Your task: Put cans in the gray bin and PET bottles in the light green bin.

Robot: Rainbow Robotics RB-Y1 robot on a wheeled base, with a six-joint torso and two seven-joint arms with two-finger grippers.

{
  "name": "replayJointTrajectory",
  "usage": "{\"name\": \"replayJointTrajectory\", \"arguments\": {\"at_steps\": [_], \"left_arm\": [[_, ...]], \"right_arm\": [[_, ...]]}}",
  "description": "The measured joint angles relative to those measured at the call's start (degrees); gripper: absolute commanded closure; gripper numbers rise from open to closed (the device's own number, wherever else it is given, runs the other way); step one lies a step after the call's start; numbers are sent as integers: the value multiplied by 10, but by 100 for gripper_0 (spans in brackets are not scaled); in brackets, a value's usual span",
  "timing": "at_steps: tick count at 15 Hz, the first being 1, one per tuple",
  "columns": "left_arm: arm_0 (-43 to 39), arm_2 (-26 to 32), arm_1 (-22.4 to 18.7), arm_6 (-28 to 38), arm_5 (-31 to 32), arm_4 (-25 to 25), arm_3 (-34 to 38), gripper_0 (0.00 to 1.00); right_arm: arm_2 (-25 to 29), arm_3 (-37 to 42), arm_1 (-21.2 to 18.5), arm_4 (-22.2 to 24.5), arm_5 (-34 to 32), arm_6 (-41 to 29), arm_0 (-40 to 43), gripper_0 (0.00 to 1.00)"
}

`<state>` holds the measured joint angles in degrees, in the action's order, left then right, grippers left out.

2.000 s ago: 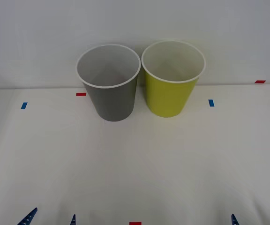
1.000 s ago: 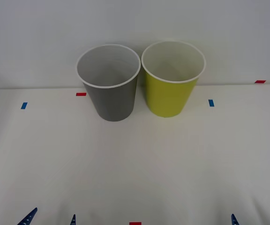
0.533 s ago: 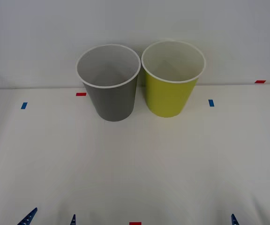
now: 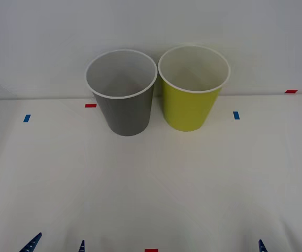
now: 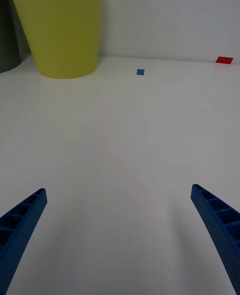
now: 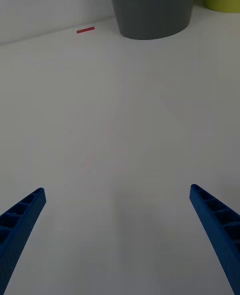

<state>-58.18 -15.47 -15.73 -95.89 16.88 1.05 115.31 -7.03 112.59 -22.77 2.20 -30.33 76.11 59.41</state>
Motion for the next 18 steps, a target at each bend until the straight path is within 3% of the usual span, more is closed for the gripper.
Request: {"name": "replayJointTrajectory", "arguments": {"at_steps": [18], "left_arm": [[0, 0, 0, 0, 0, 0, 0, 0]], "right_arm": [[0, 0, 0, 0, 0, 0, 0, 0]]}}
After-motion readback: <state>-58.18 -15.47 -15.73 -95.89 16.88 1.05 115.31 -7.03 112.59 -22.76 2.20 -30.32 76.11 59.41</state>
